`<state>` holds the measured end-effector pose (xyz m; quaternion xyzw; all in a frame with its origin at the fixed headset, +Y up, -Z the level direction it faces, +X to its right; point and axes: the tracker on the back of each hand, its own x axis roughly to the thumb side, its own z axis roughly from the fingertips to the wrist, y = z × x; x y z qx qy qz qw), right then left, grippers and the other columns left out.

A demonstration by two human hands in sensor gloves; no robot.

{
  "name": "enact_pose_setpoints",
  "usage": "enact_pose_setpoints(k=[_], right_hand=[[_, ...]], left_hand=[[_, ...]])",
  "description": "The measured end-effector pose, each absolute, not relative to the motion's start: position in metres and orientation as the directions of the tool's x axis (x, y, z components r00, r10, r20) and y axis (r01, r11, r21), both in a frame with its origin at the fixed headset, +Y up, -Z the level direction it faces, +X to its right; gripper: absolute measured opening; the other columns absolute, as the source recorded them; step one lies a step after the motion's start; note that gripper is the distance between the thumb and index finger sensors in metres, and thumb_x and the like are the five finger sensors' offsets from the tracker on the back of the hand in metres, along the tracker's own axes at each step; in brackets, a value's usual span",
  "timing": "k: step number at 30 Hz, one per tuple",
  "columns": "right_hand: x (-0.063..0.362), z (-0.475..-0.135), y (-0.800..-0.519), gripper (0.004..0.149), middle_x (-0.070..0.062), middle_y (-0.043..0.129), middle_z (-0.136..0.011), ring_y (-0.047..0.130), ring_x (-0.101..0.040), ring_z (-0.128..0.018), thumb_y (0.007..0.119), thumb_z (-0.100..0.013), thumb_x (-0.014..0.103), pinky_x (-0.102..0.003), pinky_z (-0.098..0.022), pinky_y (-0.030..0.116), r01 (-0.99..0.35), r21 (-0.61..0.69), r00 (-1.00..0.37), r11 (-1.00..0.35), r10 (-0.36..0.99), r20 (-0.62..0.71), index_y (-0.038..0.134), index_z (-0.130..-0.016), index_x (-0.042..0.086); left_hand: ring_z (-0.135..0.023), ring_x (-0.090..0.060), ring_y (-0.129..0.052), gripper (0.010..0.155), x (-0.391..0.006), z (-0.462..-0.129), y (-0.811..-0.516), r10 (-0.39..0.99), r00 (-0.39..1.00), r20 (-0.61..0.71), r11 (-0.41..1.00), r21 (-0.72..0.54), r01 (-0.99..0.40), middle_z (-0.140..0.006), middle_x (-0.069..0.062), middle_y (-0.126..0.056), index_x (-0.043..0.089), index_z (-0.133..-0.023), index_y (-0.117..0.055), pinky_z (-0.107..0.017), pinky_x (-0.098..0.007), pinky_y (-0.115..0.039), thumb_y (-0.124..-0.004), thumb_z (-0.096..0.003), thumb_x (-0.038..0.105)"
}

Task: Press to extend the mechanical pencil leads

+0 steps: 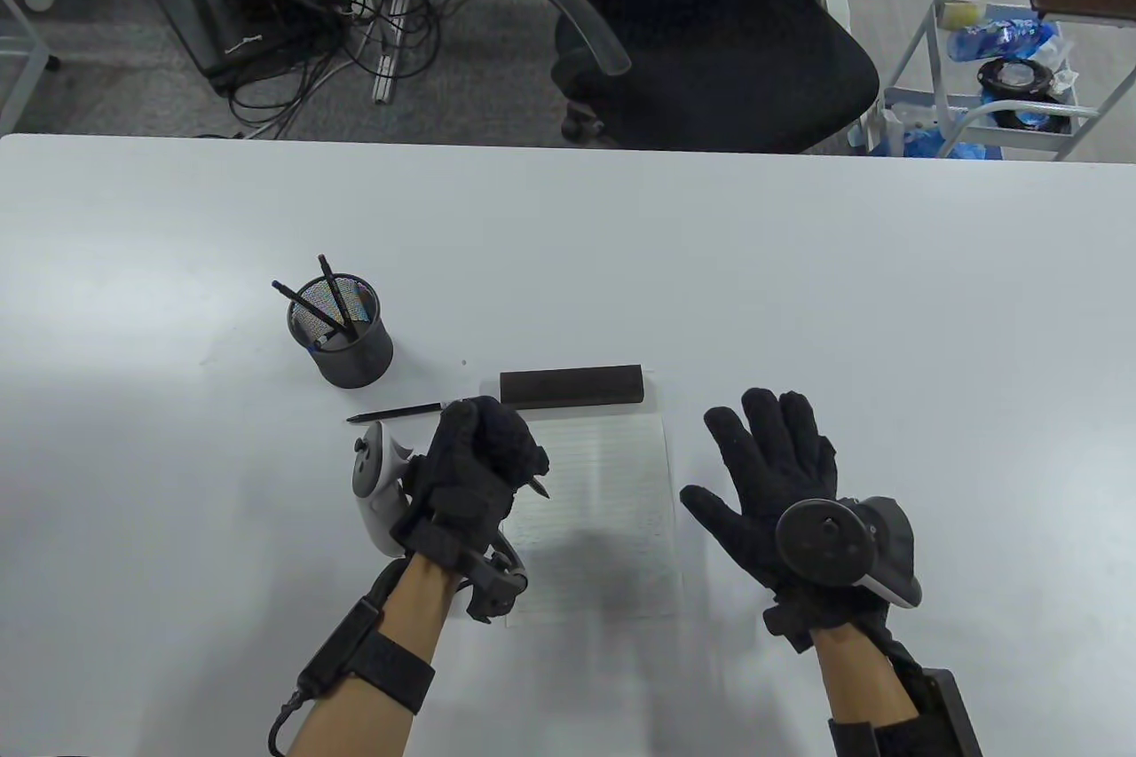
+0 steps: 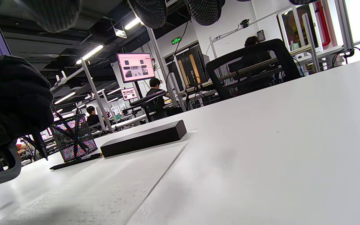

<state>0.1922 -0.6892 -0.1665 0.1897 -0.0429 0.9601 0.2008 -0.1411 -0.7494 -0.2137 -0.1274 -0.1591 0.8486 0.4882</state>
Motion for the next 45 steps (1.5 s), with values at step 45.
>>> enact_pose_setpoints(k=[45], right_hand=[[0.192,-0.166,-0.689,0.080,-0.034,0.032,-0.123,0.020,-0.065,-0.105,0.057,-0.056,0.063,-0.084,-0.063,0.037,-0.401,-0.006,-0.847,-0.916,0.368,0.384,0.037,-0.121,0.021]], left_hand=[[-0.054,-0.013,-0.085,0.041,-0.130,-0.214,-0.762,0.971,-0.236,-0.041,-0.229,-0.445,-0.866,-0.067,0.012,-0.083,0.036,-0.073,-0.076,-0.070,-0.045,-0.071,-0.049,-0.0603,0.064]])
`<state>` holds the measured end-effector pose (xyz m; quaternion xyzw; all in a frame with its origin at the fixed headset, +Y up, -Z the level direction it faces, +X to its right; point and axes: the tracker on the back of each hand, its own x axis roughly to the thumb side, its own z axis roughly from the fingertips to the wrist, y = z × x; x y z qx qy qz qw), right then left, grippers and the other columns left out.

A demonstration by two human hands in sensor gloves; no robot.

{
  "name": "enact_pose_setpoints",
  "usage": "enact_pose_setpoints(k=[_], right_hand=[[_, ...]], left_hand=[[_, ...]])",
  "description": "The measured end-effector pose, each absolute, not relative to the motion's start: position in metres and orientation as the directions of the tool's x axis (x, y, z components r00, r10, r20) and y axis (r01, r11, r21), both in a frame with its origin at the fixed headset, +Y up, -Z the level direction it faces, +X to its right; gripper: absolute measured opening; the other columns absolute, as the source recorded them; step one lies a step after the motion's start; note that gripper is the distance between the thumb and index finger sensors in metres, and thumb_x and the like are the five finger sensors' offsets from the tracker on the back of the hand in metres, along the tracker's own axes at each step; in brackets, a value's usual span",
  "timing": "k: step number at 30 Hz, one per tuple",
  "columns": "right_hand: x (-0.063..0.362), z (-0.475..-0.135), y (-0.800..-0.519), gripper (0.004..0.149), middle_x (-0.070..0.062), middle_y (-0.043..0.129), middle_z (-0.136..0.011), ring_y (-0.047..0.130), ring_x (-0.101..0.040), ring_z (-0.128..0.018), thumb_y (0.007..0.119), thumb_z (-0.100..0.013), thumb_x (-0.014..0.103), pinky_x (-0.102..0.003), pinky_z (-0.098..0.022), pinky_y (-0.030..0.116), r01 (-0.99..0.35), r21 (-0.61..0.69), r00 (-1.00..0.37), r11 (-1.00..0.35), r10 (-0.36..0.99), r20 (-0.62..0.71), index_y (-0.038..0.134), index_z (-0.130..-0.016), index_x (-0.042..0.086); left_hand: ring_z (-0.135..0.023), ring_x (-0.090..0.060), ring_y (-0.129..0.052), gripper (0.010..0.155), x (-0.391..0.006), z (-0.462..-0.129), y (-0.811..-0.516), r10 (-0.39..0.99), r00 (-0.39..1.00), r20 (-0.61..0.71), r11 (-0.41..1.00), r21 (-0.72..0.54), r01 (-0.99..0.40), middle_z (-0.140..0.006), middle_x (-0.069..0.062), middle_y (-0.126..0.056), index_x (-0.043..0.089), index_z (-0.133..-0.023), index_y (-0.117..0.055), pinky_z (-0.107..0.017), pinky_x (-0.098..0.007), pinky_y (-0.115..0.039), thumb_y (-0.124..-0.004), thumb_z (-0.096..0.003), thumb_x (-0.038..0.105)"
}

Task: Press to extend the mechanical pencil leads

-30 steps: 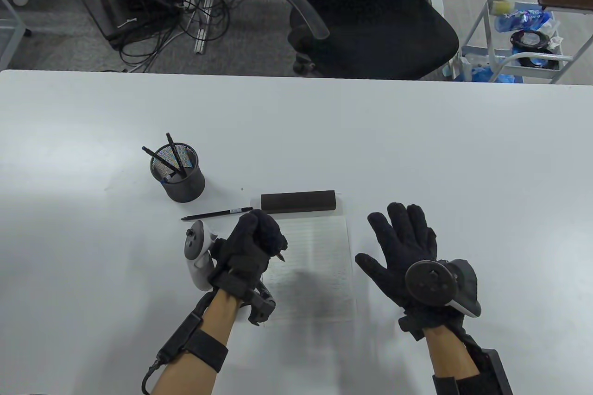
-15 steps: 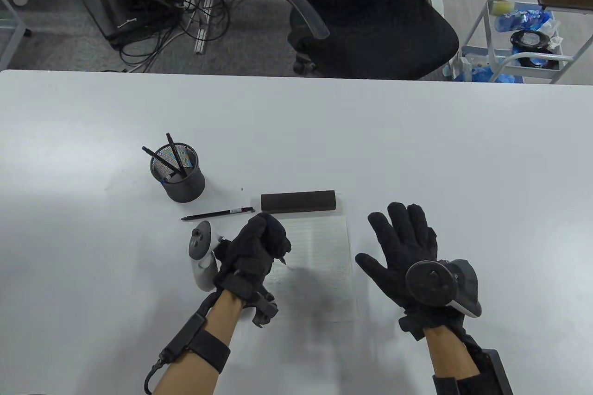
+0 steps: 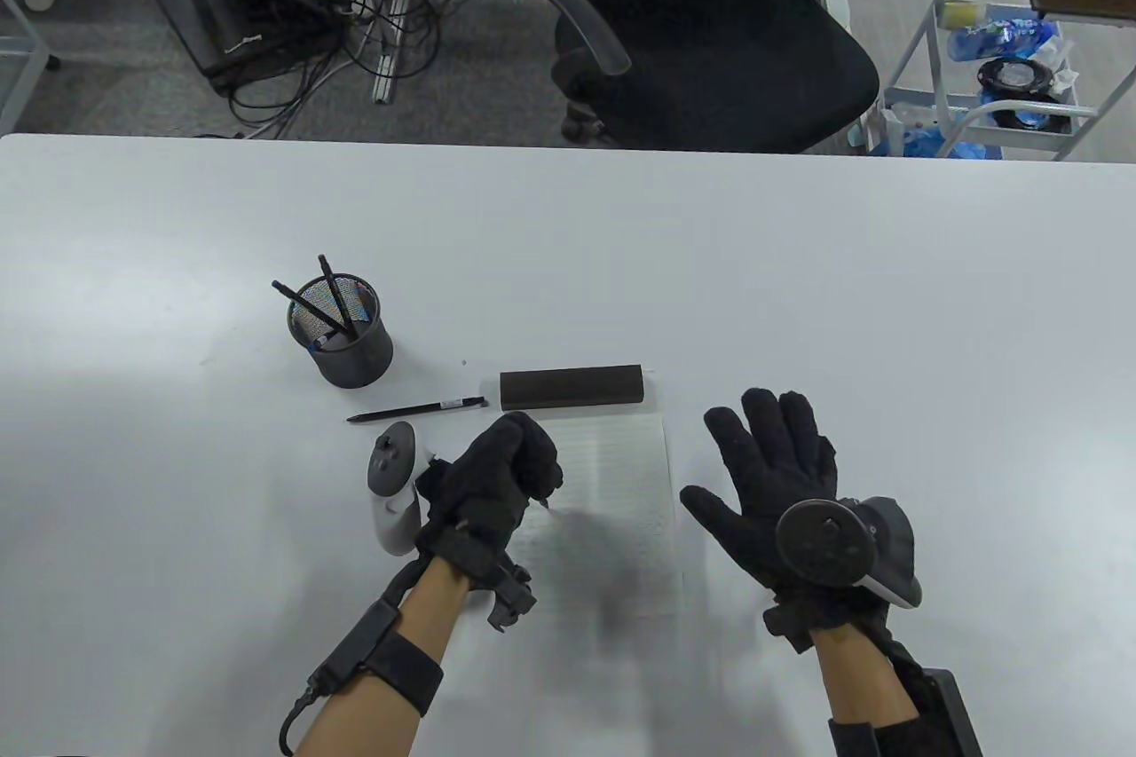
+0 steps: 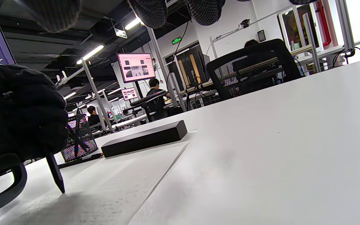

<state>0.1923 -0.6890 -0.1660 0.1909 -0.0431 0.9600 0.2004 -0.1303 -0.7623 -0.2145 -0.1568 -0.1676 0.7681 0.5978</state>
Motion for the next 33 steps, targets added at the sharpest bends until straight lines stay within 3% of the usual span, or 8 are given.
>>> enact_pose_setpoints(k=[6,11,17,26,29,33], right_hand=[[0.192,-0.166,-0.689,0.080,-0.034,0.032,-0.123,0.020,-0.065,-0.105,0.057,-0.056,0.063,-0.084,-0.063,0.037,-0.400,-0.005,-0.847,-0.917,0.368,0.384,0.037,-0.121,0.021],[0.192,-0.165,-0.689,0.080,-0.034,0.033,-0.123,0.020,-0.065,-0.105,0.057,-0.056,0.063,-0.084,-0.063,0.037,-0.403,-0.007,-0.846,-0.915,0.370,0.385,0.037,-0.121,0.021],[0.191,-0.165,-0.689,0.080,-0.034,0.032,-0.123,0.020,-0.065,-0.105,0.057,-0.056,0.063,-0.084,-0.063,0.037,-0.403,-0.003,-0.844,-0.915,0.371,0.388,0.037,-0.121,0.021],[0.192,-0.165,-0.689,0.080,-0.034,0.032,-0.123,0.020,-0.065,-0.105,0.056,-0.056,0.063,-0.084,-0.063,0.037,-0.407,-0.010,-0.843,-0.913,0.371,0.390,0.037,-0.121,0.021],[0.192,-0.165,-0.689,0.080,-0.034,0.032,-0.123,0.020,-0.065,-0.105,0.057,-0.056,0.063,-0.084,-0.063,0.037,-0.409,-0.010,-0.842,-0.913,0.373,0.390,0.037,-0.121,0.021],[0.193,-0.164,-0.689,0.080,-0.034,0.032,-0.123,0.020,-0.065,-0.105,0.057,-0.056,0.063,-0.084,-0.063,0.036,-0.413,-0.011,-0.840,-0.910,0.377,0.391,0.037,-0.121,0.021]], left_hand=[[-0.060,-0.013,-0.084,0.044,-0.129,-0.214,-0.764,0.970,-0.236,-0.057,-0.236,-0.447,-0.863,-0.072,0.012,-0.081,0.037,-0.078,-0.073,-0.073,-0.045,-0.068,-0.047,-0.0601,0.066],[-0.073,-0.015,-0.078,0.052,-0.128,-0.214,-0.759,0.971,-0.238,-0.024,-0.220,-0.484,-0.847,-0.086,0.010,-0.073,0.036,-0.092,-0.063,-0.078,-0.048,-0.059,-0.043,-0.0575,0.069],[-0.083,-0.020,-0.071,0.050,-0.136,-0.214,-0.742,0.981,-0.190,0.028,-0.159,-0.437,-0.885,-0.096,0.005,-0.065,0.033,-0.105,-0.053,-0.078,-0.051,-0.055,-0.042,-0.0623,0.057],[-0.088,-0.015,-0.078,0.053,-0.154,-0.218,-0.718,0.983,0.112,0.148,0.155,-0.320,-0.935,-0.109,0.000,-0.056,0.032,-0.115,-0.056,-0.071,-0.043,-0.074,-0.064,-0.0632,0.040],[-0.088,-0.017,-0.083,0.054,-0.162,-0.218,-0.709,0.964,0.193,0.184,0.237,-0.258,-0.937,-0.105,-0.001,-0.064,0.030,-0.112,-0.064,-0.069,-0.043,-0.078,-0.072,-0.0583,0.034],[-0.088,-0.019,-0.087,0.053,-0.176,-0.214,-0.690,0.861,0.457,0.222,0.489,-0.117,-0.864,-0.097,0.004,-0.080,0.034,-0.104,-0.078,-0.068,-0.052,-0.074,-0.078,-0.0519,0.035]])
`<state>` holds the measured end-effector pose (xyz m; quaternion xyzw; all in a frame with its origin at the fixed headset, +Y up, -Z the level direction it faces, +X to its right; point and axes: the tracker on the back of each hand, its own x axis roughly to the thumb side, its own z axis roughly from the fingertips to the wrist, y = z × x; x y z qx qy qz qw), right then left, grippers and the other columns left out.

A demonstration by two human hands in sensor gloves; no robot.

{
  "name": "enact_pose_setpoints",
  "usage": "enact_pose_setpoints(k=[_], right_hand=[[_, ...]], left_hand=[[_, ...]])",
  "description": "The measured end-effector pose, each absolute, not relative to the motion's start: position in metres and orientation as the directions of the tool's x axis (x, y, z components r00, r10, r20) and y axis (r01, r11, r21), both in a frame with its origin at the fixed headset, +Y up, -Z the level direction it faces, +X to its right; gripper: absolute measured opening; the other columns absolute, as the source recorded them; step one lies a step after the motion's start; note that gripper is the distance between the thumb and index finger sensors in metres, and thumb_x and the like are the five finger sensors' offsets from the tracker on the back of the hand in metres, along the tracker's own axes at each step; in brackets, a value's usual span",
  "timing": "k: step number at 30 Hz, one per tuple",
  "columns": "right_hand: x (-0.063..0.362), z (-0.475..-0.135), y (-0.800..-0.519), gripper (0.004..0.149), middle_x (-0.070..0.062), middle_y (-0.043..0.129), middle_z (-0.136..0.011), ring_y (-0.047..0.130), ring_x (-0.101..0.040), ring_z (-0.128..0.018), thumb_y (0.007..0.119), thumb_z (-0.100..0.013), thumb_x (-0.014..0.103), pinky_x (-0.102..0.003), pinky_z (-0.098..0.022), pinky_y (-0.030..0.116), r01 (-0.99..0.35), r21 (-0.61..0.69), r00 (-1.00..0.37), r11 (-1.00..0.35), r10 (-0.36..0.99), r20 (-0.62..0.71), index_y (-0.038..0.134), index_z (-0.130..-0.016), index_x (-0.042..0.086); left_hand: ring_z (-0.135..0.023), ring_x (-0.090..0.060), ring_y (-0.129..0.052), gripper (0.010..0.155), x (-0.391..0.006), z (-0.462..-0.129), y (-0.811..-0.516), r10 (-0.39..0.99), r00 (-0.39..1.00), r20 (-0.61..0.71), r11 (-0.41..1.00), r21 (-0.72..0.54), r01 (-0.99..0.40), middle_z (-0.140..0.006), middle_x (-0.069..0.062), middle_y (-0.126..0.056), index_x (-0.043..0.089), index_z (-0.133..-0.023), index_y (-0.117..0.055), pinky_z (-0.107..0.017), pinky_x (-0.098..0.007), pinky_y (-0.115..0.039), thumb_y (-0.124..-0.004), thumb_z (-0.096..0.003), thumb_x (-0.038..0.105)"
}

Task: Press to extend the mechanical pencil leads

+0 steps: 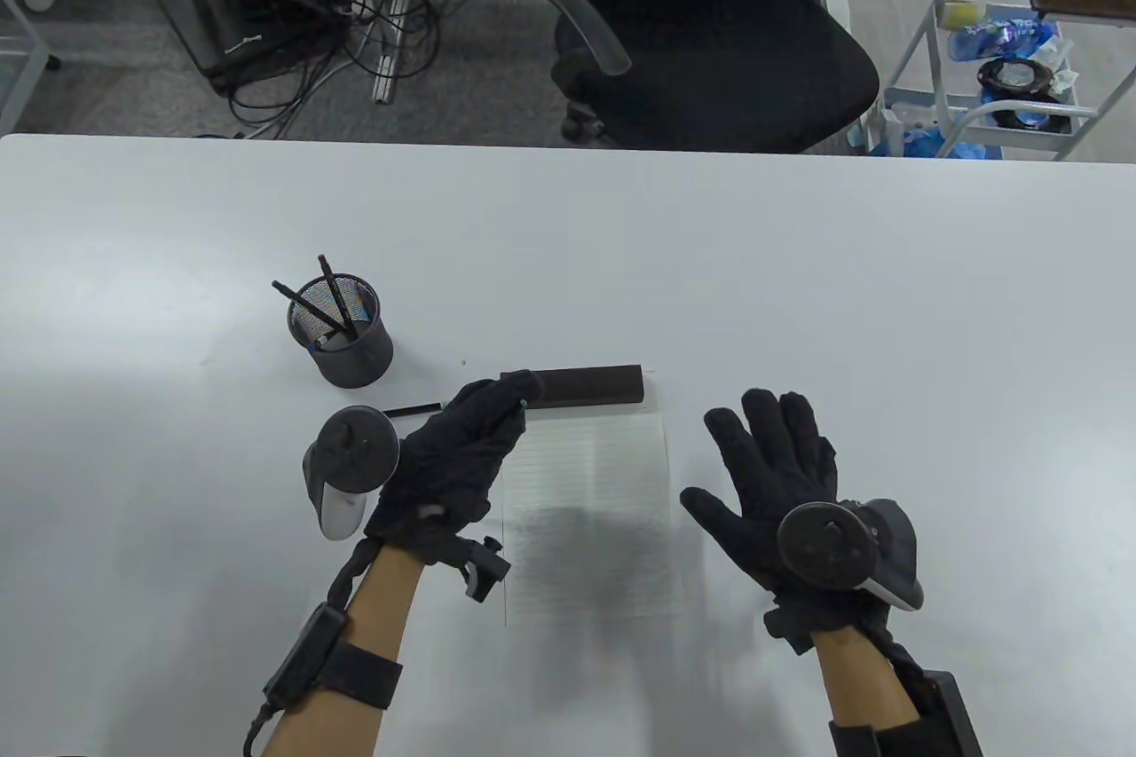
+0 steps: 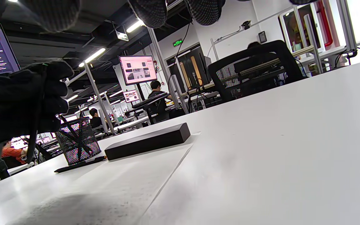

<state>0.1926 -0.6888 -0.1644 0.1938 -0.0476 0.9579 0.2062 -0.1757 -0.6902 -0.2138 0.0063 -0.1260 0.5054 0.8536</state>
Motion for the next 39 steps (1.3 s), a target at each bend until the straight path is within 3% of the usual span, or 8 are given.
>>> enact_pose_setpoints(k=[4,6,10,16,20,39], right_hand=[[0.192,-0.165,-0.689,0.080,-0.034,0.032,-0.123,0.020,-0.065,-0.105,0.056,-0.056,0.063,-0.084,-0.063,0.036,-0.414,-0.010,-0.839,-0.910,0.377,0.393,0.037,-0.121,0.021],[0.192,-0.165,-0.689,0.080,-0.034,0.032,-0.123,0.020,-0.065,-0.105,0.057,-0.056,0.063,-0.084,-0.063,0.036,-0.412,-0.010,-0.839,-0.911,0.375,0.394,0.037,-0.121,0.021],[0.193,-0.165,-0.689,0.080,-0.034,0.032,-0.123,0.020,-0.065,-0.105,0.057,-0.056,0.063,-0.084,-0.063,0.037,-0.413,-0.012,-0.839,-0.911,0.375,0.395,0.037,-0.121,0.021],[0.193,-0.164,-0.688,0.080,-0.034,0.032,-0.123,0.020,-0.065,-0.105,0.057,-0.056,0.063,-0.084,-0.063,0.037,-0.411,-0.014,-0.839,-0.912,0.372,0.397,0.037,-0.121,0.021],[0.193,-0.164,-0.688,0.080,-0.034,0.032,-0.123,0.020,-0.065,-0.105,0.057,-0.056,0.063,-0.084,-0.063,0.036,-0.411,-0.017,-0.838,-0.911,0.371,0.400,0.037,-0.121,0.021],[0.195,-0.163,-0.686,0.080,-0.034,0.032,-0.123,0.020,-0.065,-0.105,0.057,-0.056,0.063,-0.084,-0.063,0.037,-0.427,-0.028,-0.832,-0.904,0.381,0.402,0.037,-0.121,0.021]], left_hand=[[-0.083,-0.015,-0.091,0.050,-0.185,-0.209,-0.673,0.644,0.724,0.248,0.744,0.018,-0.668,-0.091,0.010,-0.089,0.038,-0.097,-0.085,-0.067,-0.051,-0.073,-0.083,-0.0473,0.040],[-0.078,-0.014,-0.096,0.049,-0.187,-0.209,-0.665,0.465,0.850,0.248,0.867,0.066,-0.494,-0.089,0.011,-0.091,0.039,-0.096,-0.086,-0.066,-0.051,-0.075,-0.083,-0.0465,0.042],[-0.072,-0.012,-0.102,0.049,-0.182,-0.210,-0.662,0.199,0.943,0.266,0.961,0.135,-0.241,-0.086,0.013,-0.095,0.040,-0.093,-0.087,-0.063,-0.046,-0.080,-0.085,-0.0447,0.043],[-0.065,-0.010,-0.108,0.048,-0.165,-0.215,-0.679,-0.127,0.942,0.311,0.983,0.164,0.078,-0.083,0.014,-0.099,0.042,-0.091,-0.089,-0.056,-0.039,-0.087,-0.086,-0.0426,0.044],[-0.062,-0.008,-0.109,0.048,-0.158,-0.218,-0.691,-0.226,0.919,0.323,0.970,0.160,0.182,-0.082,0.015,-0.100,0.043,-0.090,-0.090,-0.054,-0.037,-0.090,-0.087,-0.0417,0.045],[-0.058,-0.007,-0.111,0.045,-0.148,-0.227,-0.725,-0.320,0.883,0.343,0.947,0.092,0.307,-0.078,0.018,-0.102,0.047,-0.083,-0.092,-0.051,-0.036,-0.090,-0.092,-0.0383,0.045]])
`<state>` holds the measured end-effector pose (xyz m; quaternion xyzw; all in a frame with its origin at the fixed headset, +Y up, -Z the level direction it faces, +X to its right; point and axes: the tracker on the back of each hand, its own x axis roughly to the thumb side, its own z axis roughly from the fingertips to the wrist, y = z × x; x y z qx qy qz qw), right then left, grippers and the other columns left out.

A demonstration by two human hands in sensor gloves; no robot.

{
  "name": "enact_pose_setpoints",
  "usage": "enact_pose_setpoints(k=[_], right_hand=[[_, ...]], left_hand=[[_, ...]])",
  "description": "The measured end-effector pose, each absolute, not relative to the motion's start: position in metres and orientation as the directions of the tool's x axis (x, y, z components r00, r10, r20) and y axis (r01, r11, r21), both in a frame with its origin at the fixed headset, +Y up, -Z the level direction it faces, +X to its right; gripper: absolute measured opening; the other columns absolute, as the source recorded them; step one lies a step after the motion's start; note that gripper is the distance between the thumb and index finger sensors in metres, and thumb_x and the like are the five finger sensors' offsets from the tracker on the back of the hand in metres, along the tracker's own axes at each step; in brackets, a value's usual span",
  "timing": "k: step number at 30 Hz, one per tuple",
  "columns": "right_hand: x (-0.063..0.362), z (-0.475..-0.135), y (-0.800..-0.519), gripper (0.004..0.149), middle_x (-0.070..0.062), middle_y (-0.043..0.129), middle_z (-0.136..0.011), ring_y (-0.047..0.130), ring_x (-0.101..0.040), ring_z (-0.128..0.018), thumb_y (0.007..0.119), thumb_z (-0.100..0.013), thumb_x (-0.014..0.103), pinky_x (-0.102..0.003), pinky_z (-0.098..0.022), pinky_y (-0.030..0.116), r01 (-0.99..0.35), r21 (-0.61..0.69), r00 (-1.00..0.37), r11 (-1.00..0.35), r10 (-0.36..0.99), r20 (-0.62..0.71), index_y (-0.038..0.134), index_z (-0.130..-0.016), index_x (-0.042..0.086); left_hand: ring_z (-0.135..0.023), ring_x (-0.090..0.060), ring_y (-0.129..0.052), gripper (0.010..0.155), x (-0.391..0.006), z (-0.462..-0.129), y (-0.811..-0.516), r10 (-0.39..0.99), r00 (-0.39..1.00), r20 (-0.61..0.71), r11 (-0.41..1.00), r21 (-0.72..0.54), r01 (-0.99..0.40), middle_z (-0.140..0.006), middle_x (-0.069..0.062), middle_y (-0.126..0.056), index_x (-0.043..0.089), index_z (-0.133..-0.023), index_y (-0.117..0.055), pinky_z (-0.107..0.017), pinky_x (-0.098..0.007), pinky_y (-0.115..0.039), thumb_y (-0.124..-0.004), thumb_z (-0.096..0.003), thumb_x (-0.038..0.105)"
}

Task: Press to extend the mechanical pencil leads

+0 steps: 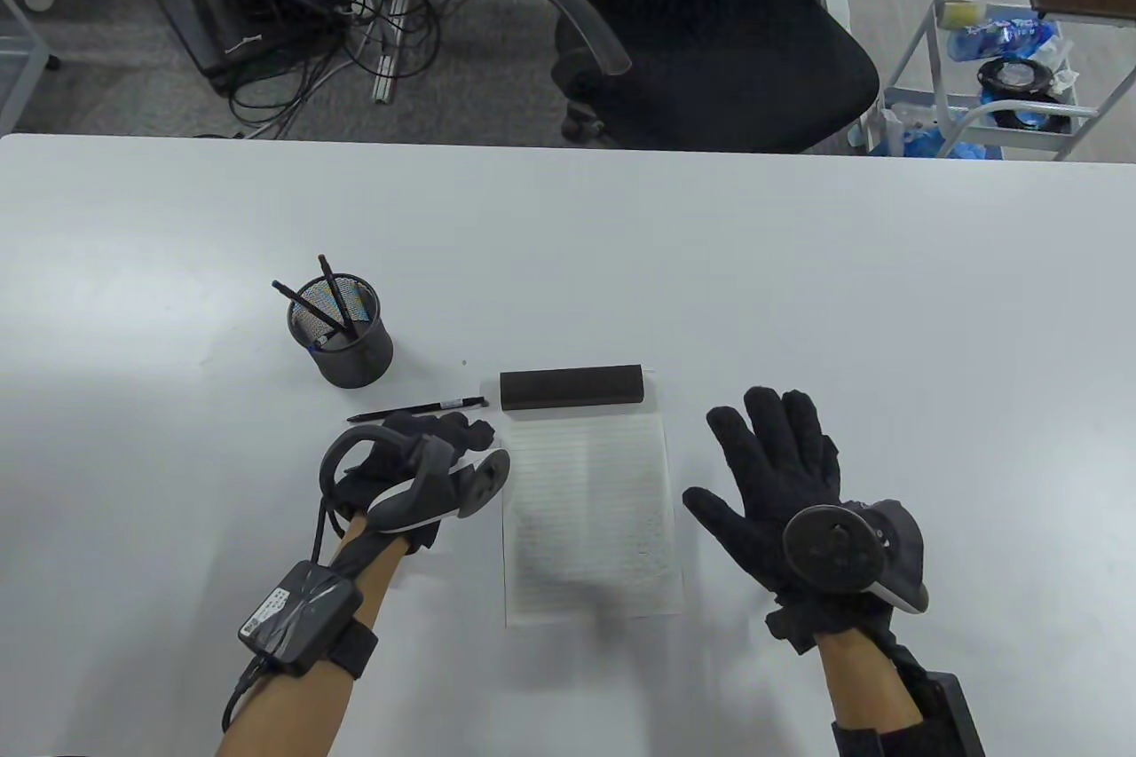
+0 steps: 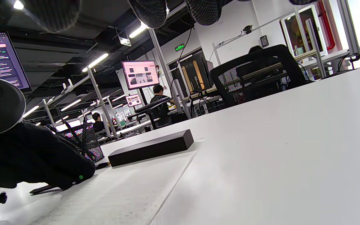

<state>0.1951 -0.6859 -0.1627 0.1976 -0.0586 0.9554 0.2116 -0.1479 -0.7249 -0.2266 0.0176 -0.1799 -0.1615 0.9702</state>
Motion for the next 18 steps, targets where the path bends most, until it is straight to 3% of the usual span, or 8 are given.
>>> enact_pose_setpoints(k=[12,18], right_hand=[[0.195,-0.162,-0.687,0.080,-0.034,0.032,-0.123,0.020,-0.065,-0.105,0.057,-0.056,0.063,-0.084,-0.063,0.036,-0.428,-0.021,-0.832,-0.903,0.385,0.399,0.037,-0.121,0.021],[0.195,-0.162,-0.687,0.080,-0.034,0.032,-0.123,0.020,-0.065,-0.105,0.057,-0.056,0.063,-0.084,-0.063,0.037,-0.430,-0.022,-0.833,-0.903,0.387,0.397,0.037,-0.121,0.021]], left_hand=[[-0.067,-0.005,-0.107,0.049,-0.152,-0.225,-0.720,-0.323,0.890,0.322,0.947,0.111,0.303,-0.083,0.018,-0.099,0.045,-0.088,-0.090,-0.058,-0.041,-0.086,-0.089,-0.0388,0.050],[-0.085,-0.012,-0.098,0.053,-0.183,-0.218,-0.690,-0.103,0.964,0.243,0.981,0.185,0.058,-0.090,0.015,-0.093,0.042,-0.094,-0.085,-0.068,-0.049,-0.078,-0.086,-0.0415,0.053]])
